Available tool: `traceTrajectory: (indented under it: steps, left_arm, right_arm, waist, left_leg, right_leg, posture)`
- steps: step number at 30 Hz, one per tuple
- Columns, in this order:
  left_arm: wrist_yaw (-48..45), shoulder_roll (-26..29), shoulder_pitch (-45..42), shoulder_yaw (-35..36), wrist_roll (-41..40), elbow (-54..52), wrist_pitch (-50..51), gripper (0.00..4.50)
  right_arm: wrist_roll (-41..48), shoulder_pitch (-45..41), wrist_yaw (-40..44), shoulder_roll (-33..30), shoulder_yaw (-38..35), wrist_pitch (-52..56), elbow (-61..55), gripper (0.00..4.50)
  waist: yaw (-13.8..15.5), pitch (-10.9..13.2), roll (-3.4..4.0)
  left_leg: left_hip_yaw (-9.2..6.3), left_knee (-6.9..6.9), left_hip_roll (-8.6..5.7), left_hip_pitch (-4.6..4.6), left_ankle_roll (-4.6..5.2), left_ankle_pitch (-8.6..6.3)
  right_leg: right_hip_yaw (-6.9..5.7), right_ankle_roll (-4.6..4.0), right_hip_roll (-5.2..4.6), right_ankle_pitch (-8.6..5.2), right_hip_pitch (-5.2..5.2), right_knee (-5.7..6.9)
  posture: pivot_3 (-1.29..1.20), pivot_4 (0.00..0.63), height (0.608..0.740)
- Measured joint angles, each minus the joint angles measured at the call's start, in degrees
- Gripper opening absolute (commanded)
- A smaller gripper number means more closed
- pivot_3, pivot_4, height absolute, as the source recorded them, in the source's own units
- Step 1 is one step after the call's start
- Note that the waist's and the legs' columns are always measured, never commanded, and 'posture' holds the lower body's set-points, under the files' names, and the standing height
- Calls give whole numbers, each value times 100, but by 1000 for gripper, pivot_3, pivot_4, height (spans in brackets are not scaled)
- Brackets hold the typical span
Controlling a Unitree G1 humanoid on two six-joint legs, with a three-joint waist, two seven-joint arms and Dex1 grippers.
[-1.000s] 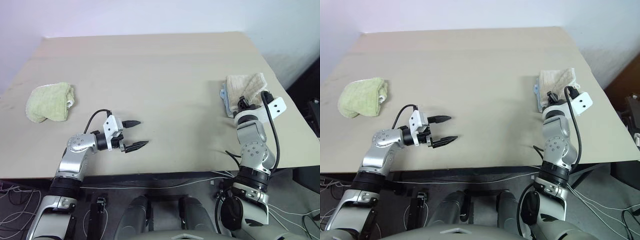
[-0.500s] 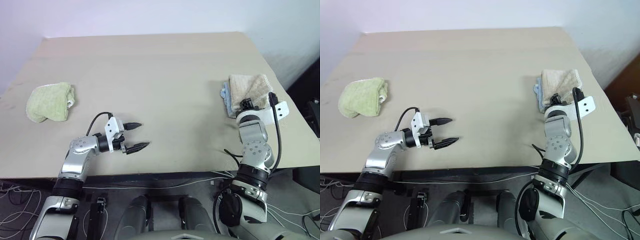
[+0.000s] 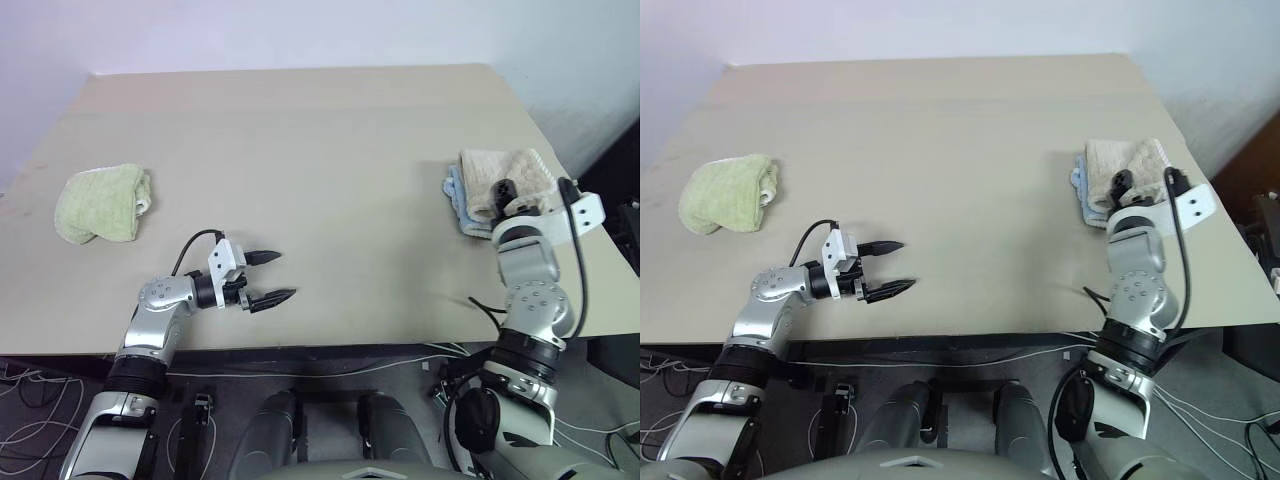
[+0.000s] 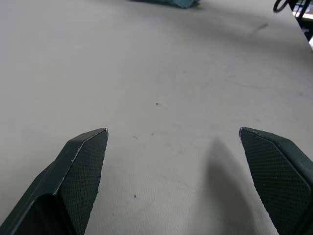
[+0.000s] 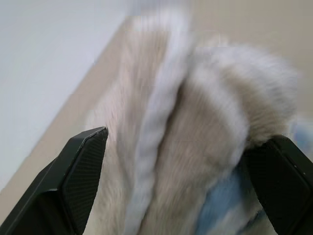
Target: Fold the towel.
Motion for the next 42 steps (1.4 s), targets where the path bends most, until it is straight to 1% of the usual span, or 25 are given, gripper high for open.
traceTrajectory:
  steps: [4,7,9,12,19,21,25,29,35,42]
  left_arm:
    - [1,-65,-89,-5,-2,-1,11,4500]
    - [-2,-106,-168,1,-69,-31,216,4500]
    - [-70,-90,-217,1,-131,-126,386,4500]
    - [-84,-71,-217,3,-203,-300,612,4500]
    - [-2,11,-276,1,-236,-708,964,4500]
    - [55,45,-275,4,-248,-937,1114,4500]
    - [154,143,-265,80,-372,-1243,1399,4500]
    - [150,220,-262,117,-498,-1315,1523,4500]
    - [132,341,-102,156,-633,-1477,1603,4500]
    - [137,470,286,431,-913,-1753,1722,4500]
  right_arm:
    - [159,133,116,-235,40,325,-340,4490]
    - [259,468,345,-459,203,661,-646,4490]
    - [237,840,565,-687,343,838,-849,4490]
    - [146,1221,792,-908,398,964,-929,4490]
    - [86,1433,1228,-1345,307,994,-944,4490]
    - [14,1691,1563,-1631,388,1038,-1099,4490]
    - [-280,2353,2575,-2325,746,1014,-1630,4490]
    - [-475,2470,3440,-2780,939,837,-1768,4490]
    - [-935,2164,4431,-2862,1647,238,-1807,4490]
    - [-744,1864,5712,-2804,2470,223,-1819,4490]
  waist:
    - [-16,0,0]
    - [-5,0,0]
    - [5,0,0]
    - [7,0,0]
    - [-1,0,0]
    - [15,0,0]
    - [25,1,0]
    - [-6,1,0]
    - [23,1,0]
    - [25,1,-1]
  left_leg:
    - [0,-1,2,0,0,0]
    - [0,0,2,-1,0,0]
    - [0,1,1,-2,1,0]
    - [0,4,-1,-2,1,0]
    - [0,3,2,-1,1,0]
    - [0,2,1,-4,1,0]
    - [-1,5,-2,-7,2,-1]
    - [-1,6,1,-3,2,-1]
    - [-3,4,1,-8,1,-1]
    - [-8,-1,0,-11,3,-4]
  right_leg:
    - [0,0,2,0,0,0]
    - [0,1,1,-1,0,0]
    - [-1,3,1,-2,3,-3]
    - [-1,3,-2,-2,4,-3]
    - [-1,4,1,-3,4,-3]
    - [-3,8,-2,-6,4,-6]
    - [-5,12,-6,-8,7,-10]
    - [-5,10,-8,-9,10,-11]
    - [-8,11,-15,-9,9,-23]
    - [-12,11,-20,-9,15,-46]
  posture:
    - [0,150,740]
    - [0,150,740]
    - [0,150,740]
    - [0,150,740]
    - [0,150,740]
    - [0,150,740]
    - [0,150,740]
    - [0,150,740]
    - [0,150,740]
    - [0,150,740]
